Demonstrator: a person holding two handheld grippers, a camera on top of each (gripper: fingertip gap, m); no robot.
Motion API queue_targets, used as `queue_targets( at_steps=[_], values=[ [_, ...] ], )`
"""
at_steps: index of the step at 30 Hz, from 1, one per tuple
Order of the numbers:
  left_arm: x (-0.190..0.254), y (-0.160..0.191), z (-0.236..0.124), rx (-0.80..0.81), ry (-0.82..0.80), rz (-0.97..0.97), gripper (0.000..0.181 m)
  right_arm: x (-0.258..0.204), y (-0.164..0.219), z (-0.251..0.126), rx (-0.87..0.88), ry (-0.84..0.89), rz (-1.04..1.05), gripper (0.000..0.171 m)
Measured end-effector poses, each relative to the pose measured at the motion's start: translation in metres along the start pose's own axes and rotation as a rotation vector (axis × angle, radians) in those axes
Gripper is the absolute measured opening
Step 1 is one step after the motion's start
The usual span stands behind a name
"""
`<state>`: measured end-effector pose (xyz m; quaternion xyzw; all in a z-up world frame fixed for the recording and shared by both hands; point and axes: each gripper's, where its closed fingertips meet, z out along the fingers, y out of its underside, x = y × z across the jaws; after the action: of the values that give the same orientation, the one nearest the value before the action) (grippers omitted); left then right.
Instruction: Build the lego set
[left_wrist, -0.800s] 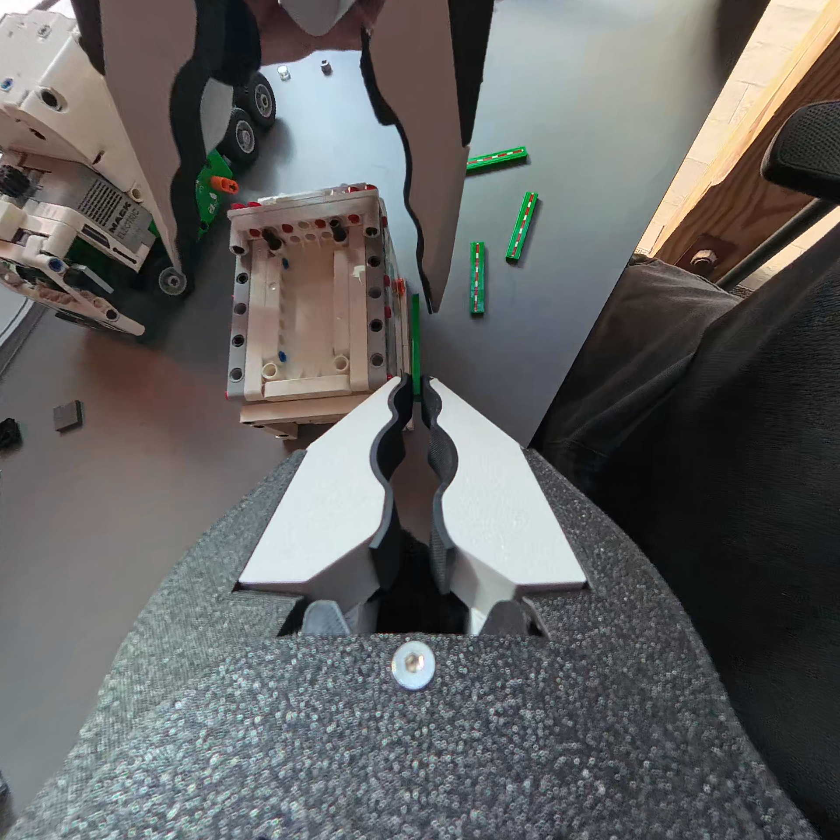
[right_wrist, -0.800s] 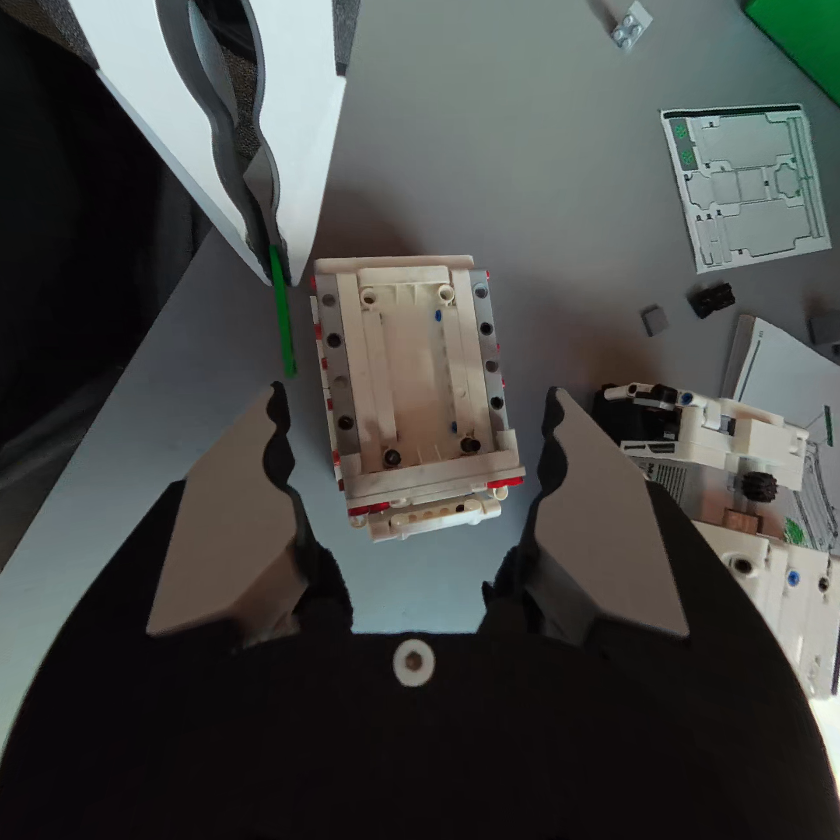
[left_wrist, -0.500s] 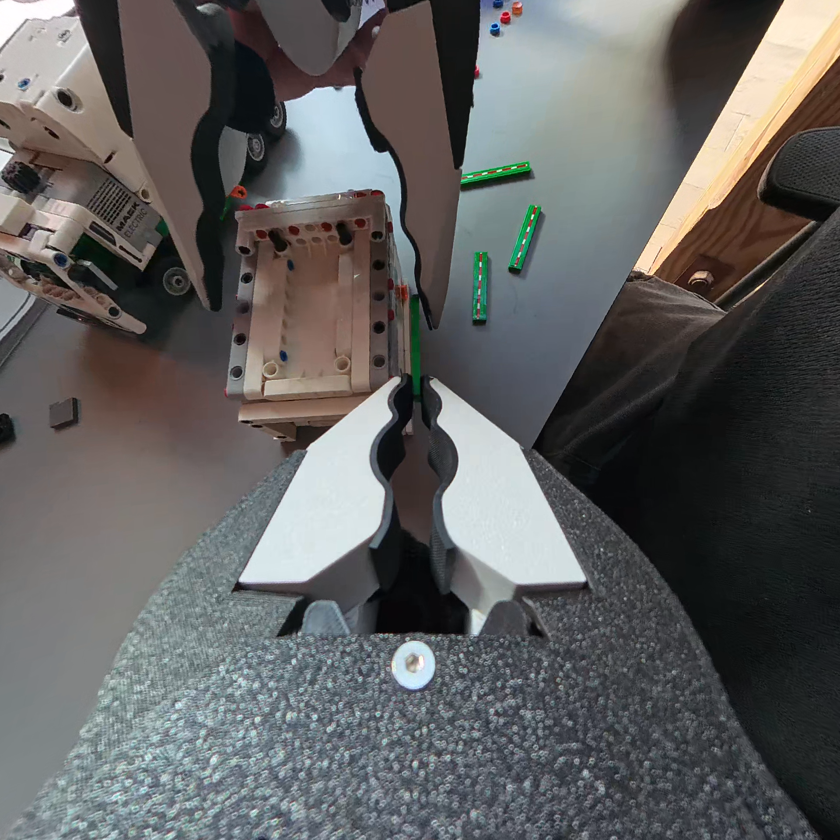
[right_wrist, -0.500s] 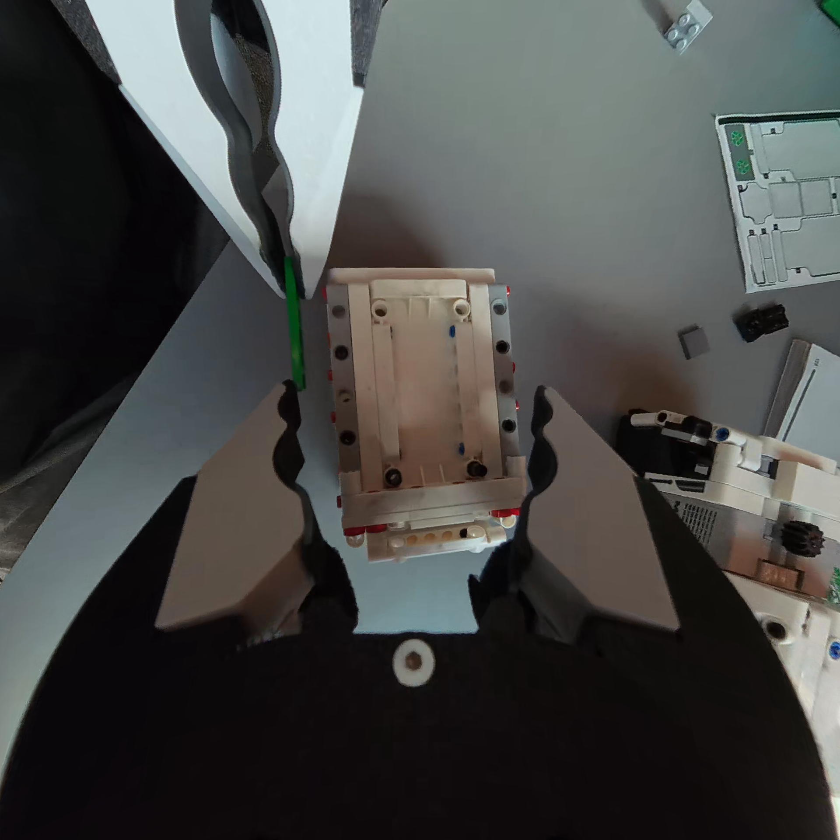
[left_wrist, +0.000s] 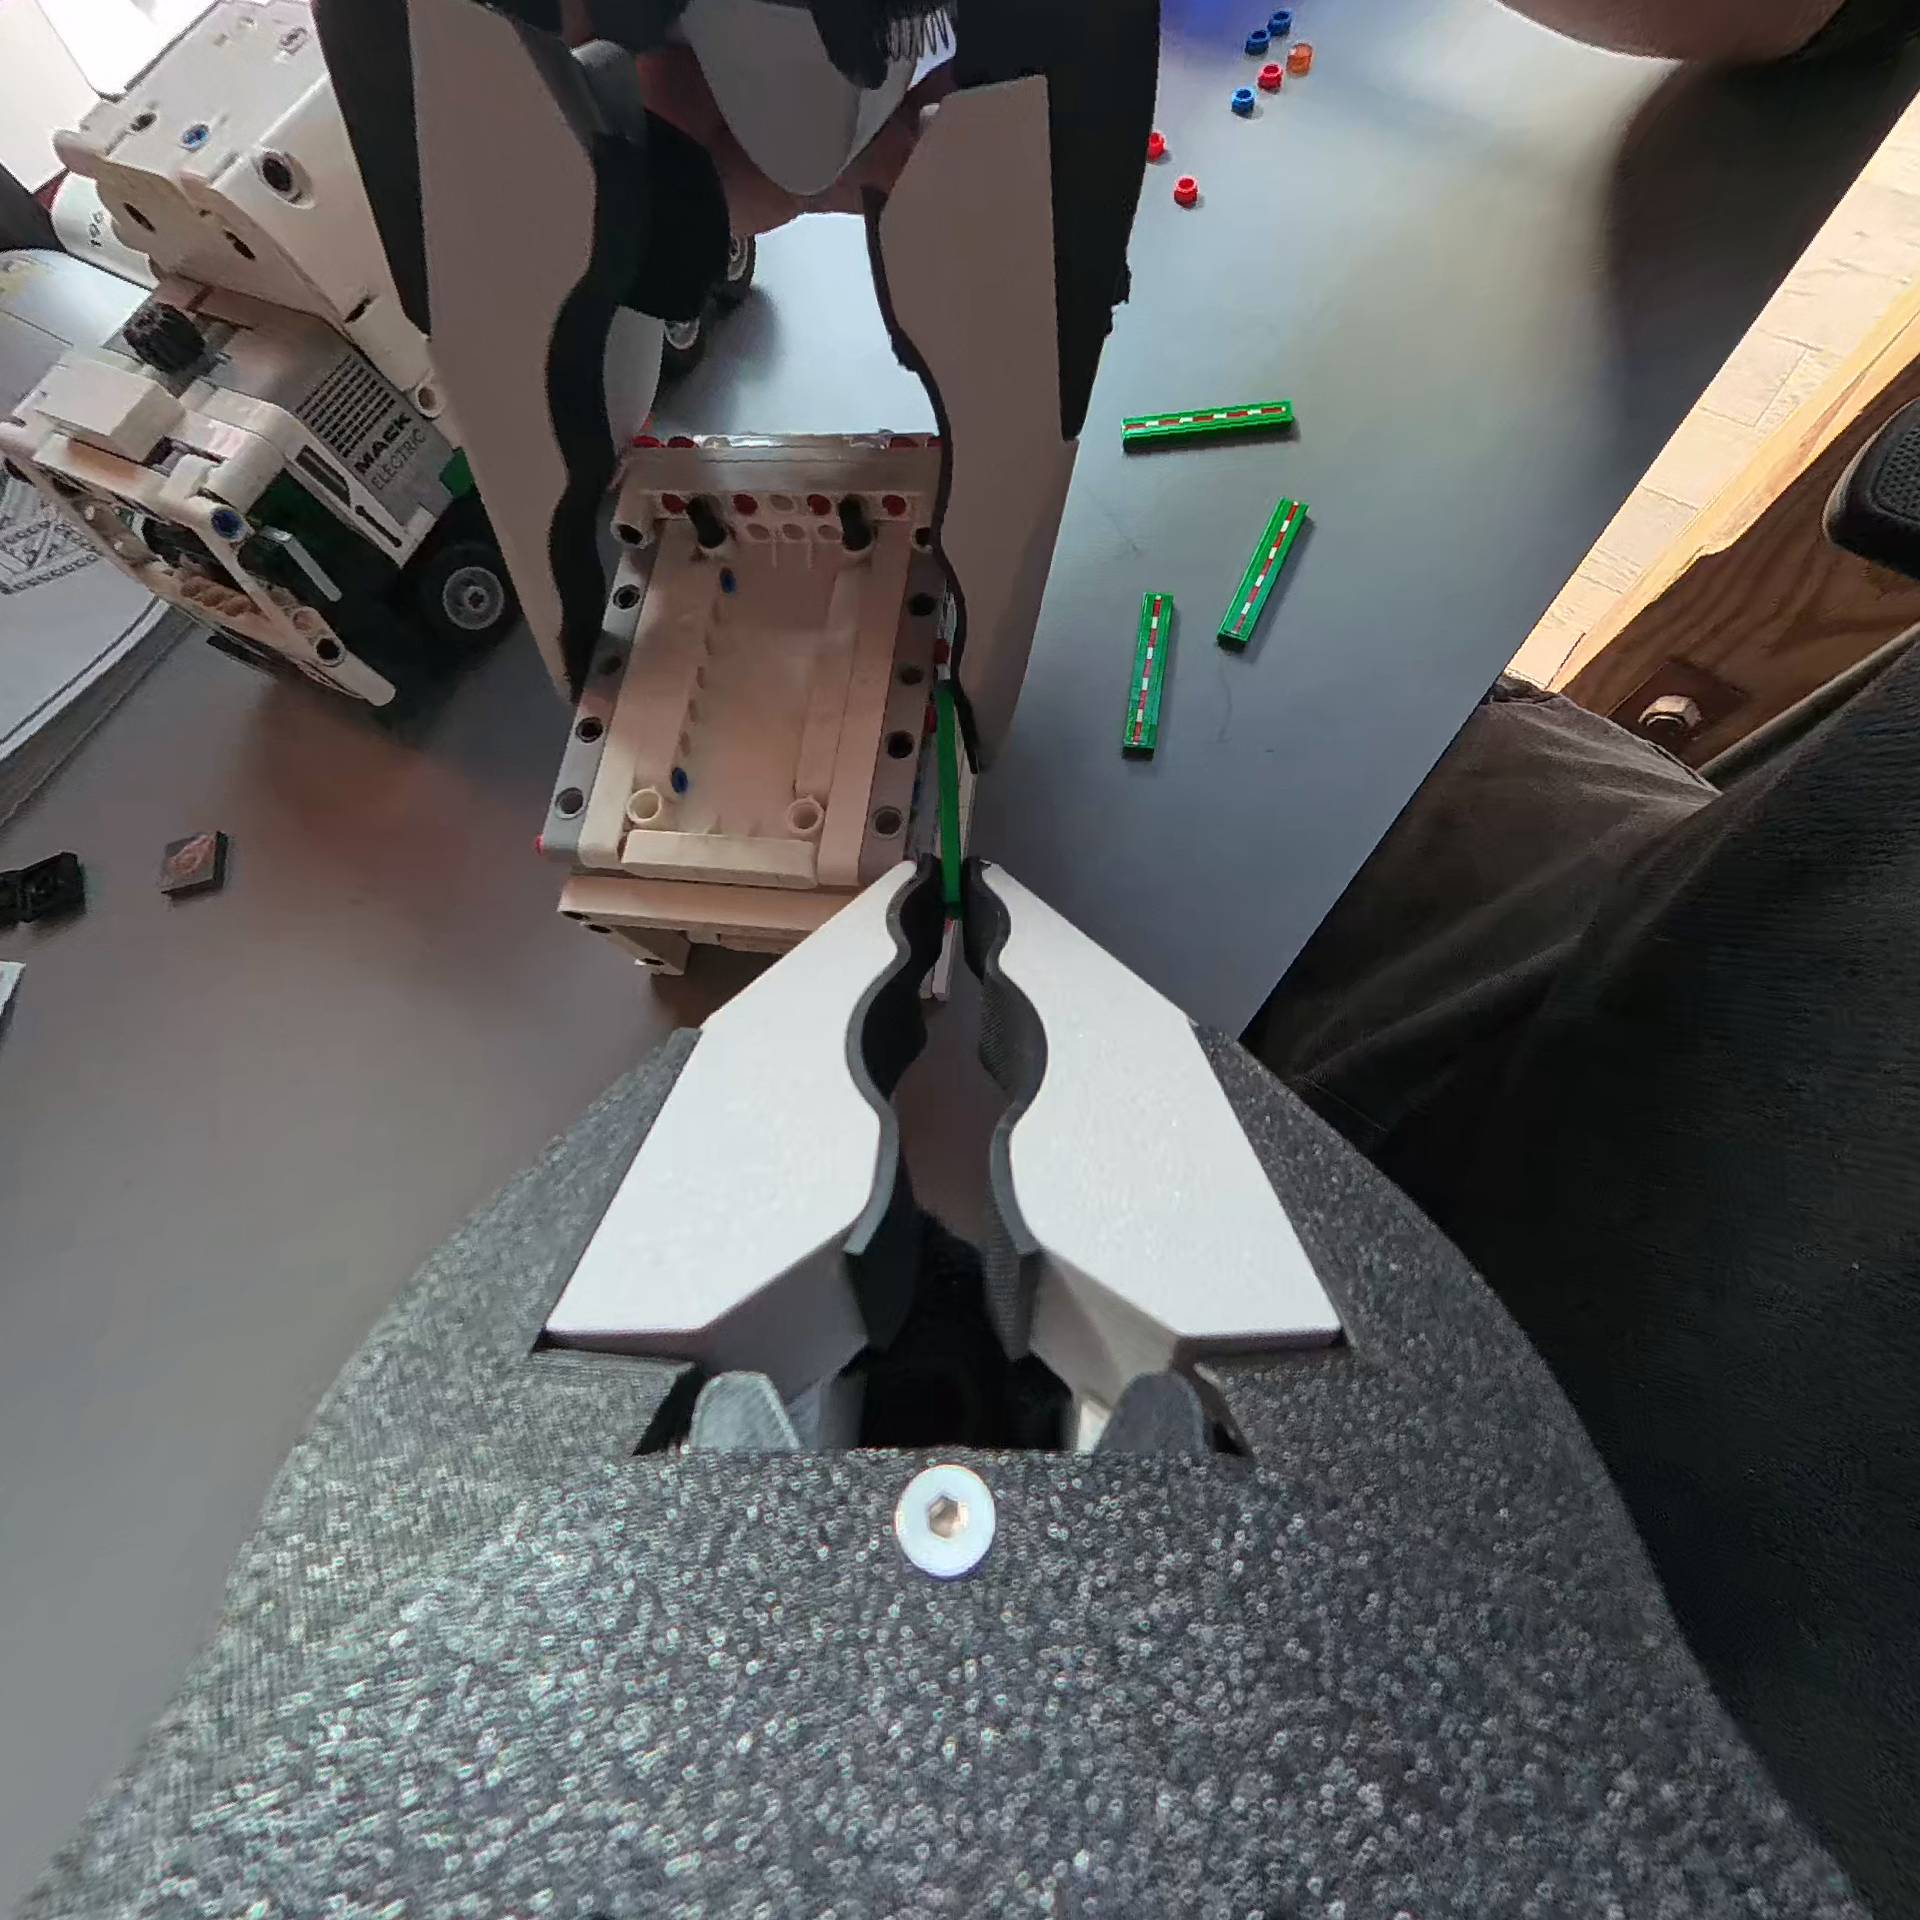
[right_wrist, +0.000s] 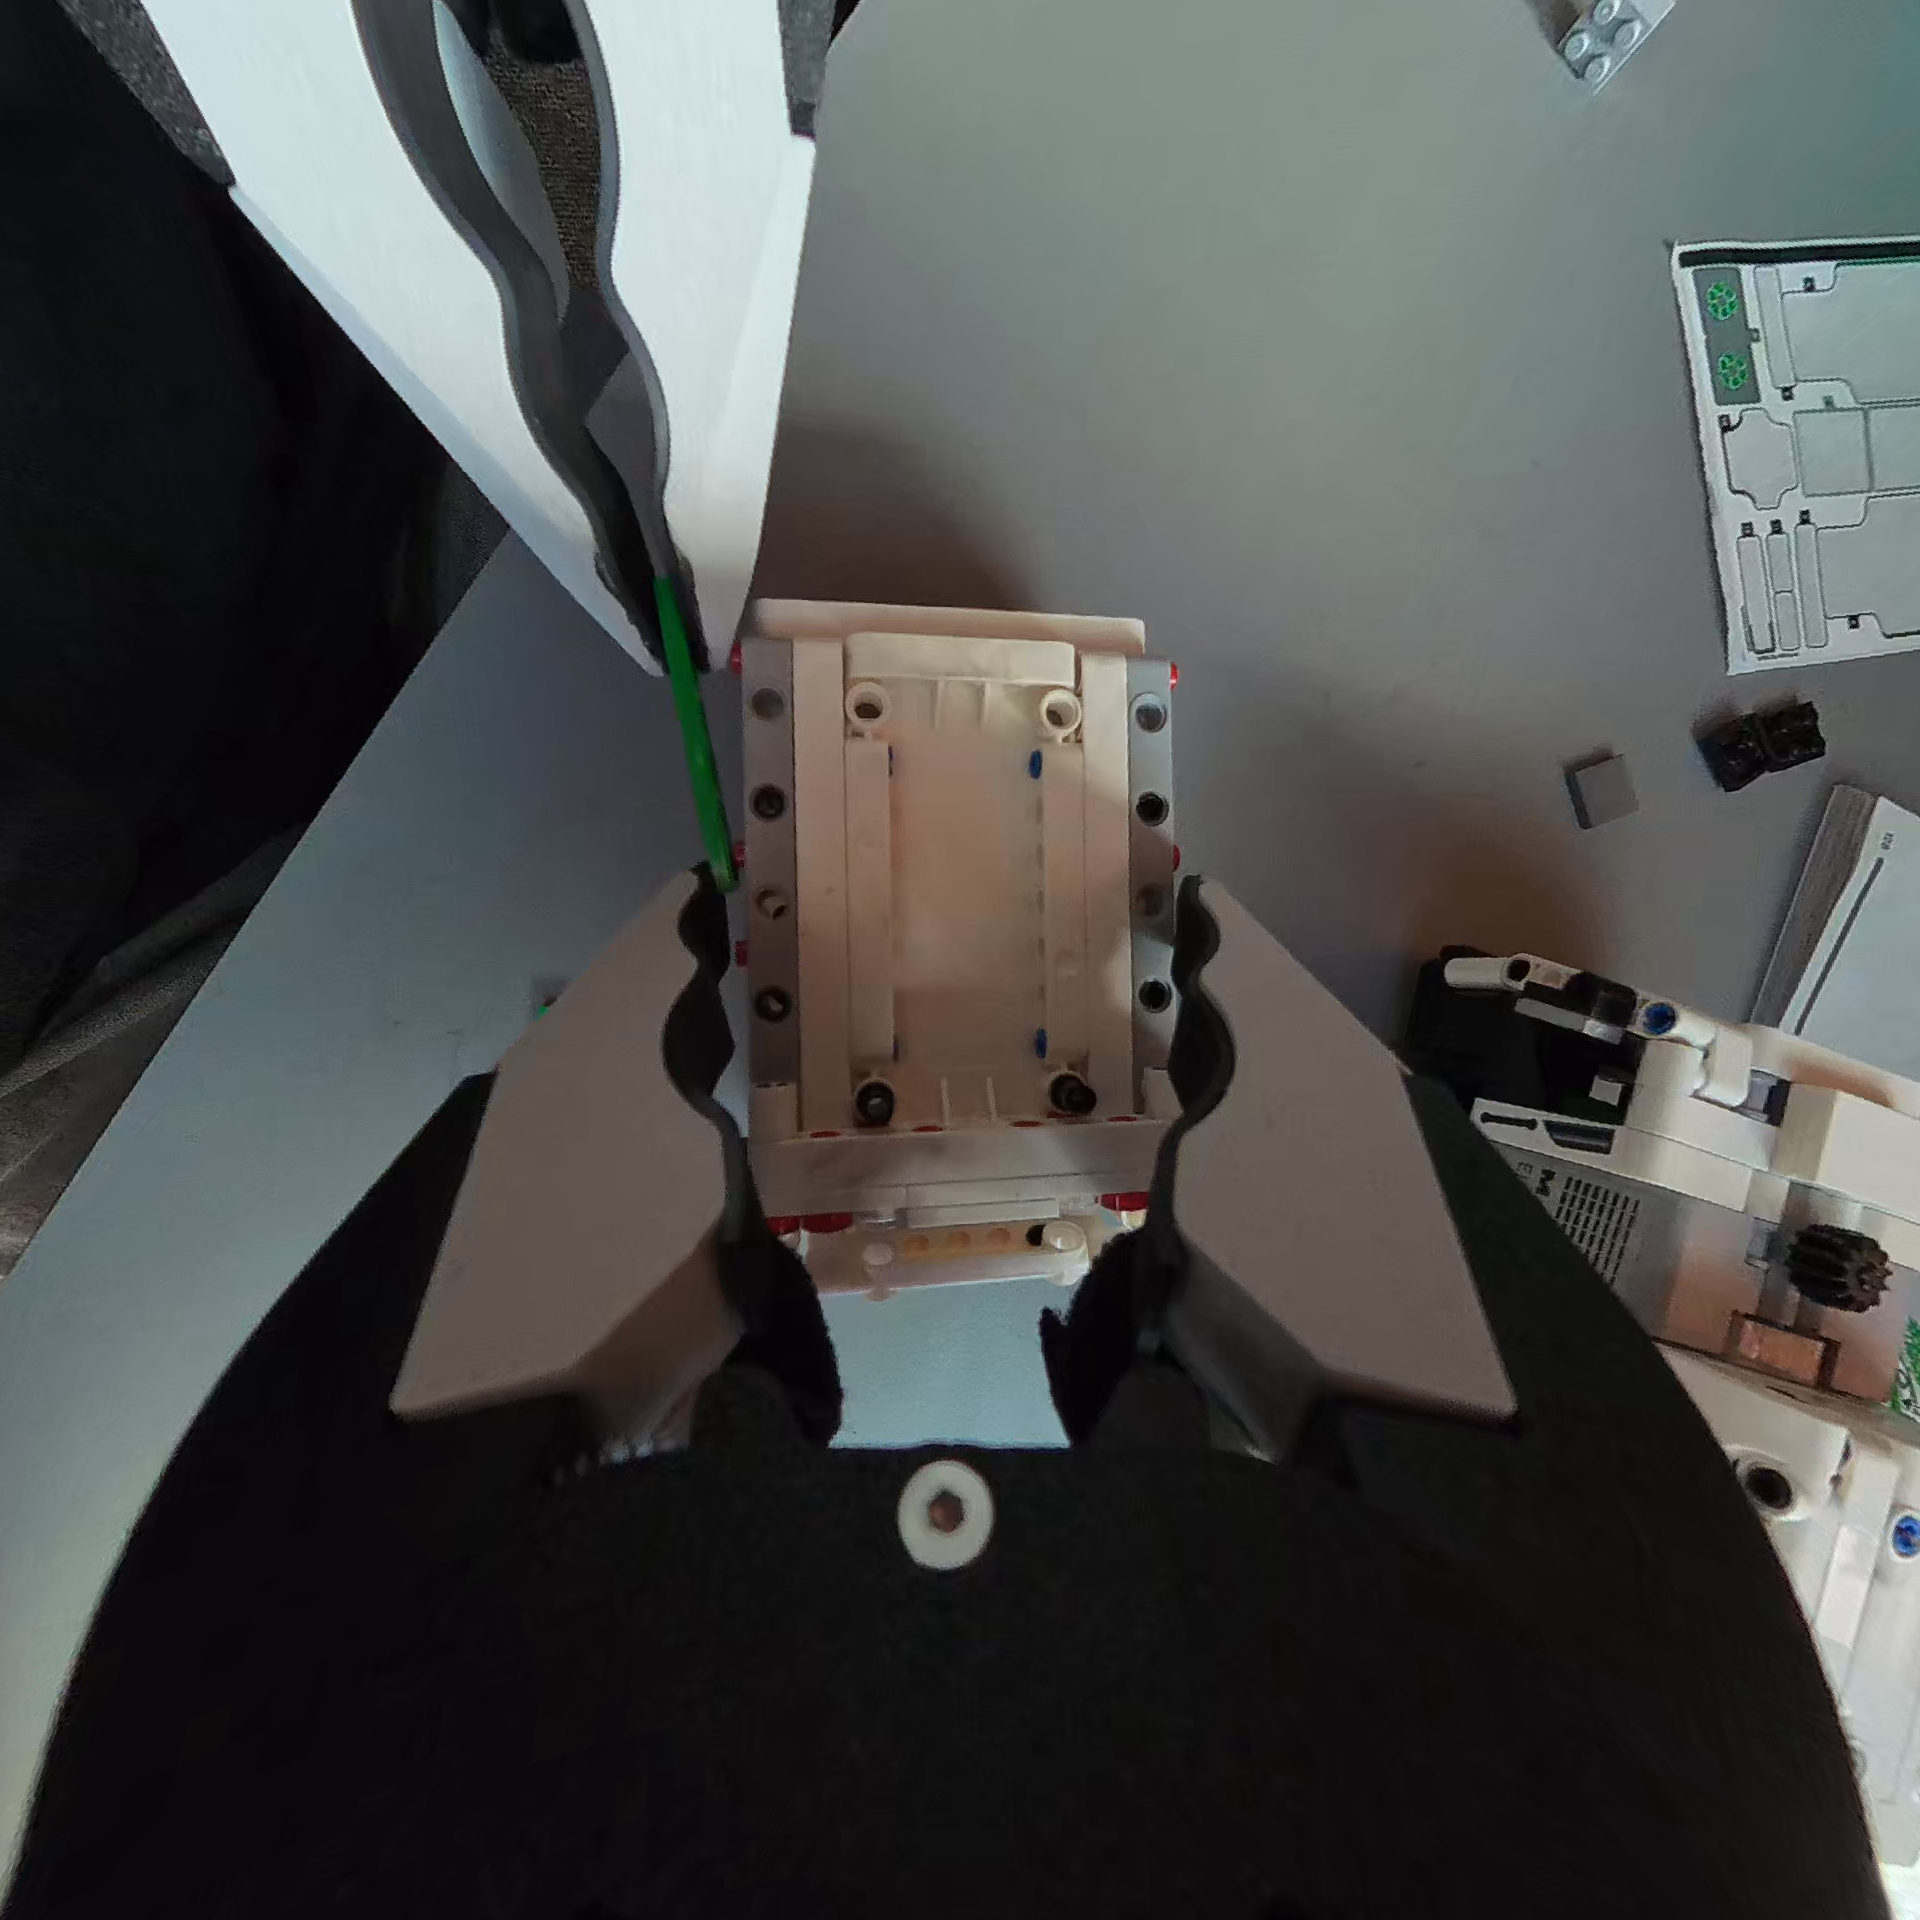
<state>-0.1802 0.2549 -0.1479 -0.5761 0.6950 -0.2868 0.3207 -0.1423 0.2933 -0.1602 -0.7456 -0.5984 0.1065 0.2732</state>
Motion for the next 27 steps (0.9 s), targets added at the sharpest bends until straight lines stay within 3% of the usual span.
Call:
queue_targets(
  at_steps=[24, 27],
  values=[
    [-0.0071, 0.0042, -0.0006, -0.004, -0.178, 0.031, 0.009, 0.0057, 0.0024, 0.0003, -0.011, 0.026, 0.016, 0.083],
    [-0.0055, 0.0084, 0.0020, -0.007, -0.179, 0.034, 0.000, 0.0056, 0.0024, 0.0003, -0.011, 0.027, 0.016, 0.083]
  ],
)
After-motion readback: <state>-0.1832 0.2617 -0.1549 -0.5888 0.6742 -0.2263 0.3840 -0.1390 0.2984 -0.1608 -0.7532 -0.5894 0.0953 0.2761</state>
